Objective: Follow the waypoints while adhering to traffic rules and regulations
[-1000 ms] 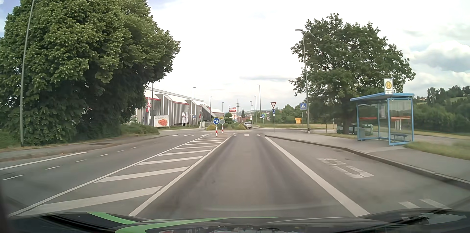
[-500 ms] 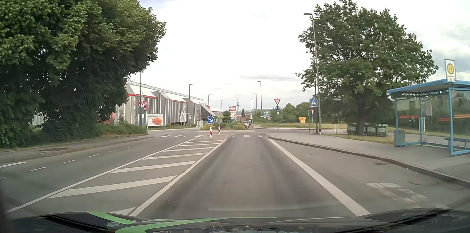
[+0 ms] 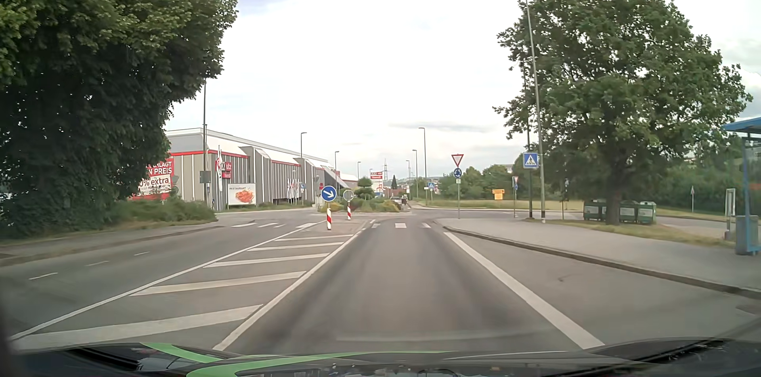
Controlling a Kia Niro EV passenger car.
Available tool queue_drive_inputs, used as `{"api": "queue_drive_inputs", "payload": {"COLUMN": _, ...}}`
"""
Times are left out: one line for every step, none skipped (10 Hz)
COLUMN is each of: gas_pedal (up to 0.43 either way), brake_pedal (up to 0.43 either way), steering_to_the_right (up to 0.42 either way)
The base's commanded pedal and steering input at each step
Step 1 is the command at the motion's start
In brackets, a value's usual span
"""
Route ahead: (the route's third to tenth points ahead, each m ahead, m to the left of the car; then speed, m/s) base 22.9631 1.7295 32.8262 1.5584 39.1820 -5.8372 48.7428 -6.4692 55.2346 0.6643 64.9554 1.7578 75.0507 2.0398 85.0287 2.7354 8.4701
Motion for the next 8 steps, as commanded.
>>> {"api": "queue_drive_inputs", "payload": {"gas_pedal": 0.000, "brake_pedal": 0.220, "steering_to_the_right": -0.003}}
{"api": "queue_drive_inputs", "payload": {"gas_pedal": 0.000, "brake_pedal": 0.213, "steering_to_the_right": -0.003}}
{"api": "queue_drive_inputs", "payload": {"gas_pedal": 0.000, "brake_pedal": 0.213, "steering_to_the_right": -0.003}}
{"api": "queue_drive_inputs", "payload": {"gas_pedal": 0.000, "brake_pedal": 0.213, "steering_to_the_right": -0.003}}
{"api": "queue_drive_inputs", "payload": {"gas_pedal": 0.000, "brake_pedal": 0.213, "steering_to_the_right": -0.003}}
{"api": "queue_drive_inputs", "payload": {"gas_pedal": 0.000, "brake_pedal": 0.226, "steering_to_the_right": -0.003}}
{"api": "queue_drive_inputs", "payload": {"gas_pedal": 0.000, "brake_pedal": 0.226, "steering_to_the_right": -0.004}}
{"api": "queue_drive_inputs", "payload": {"gas_pedal": 0.000, "brake_pedal": 0.232, "steering_to_the_right": -0.004}}
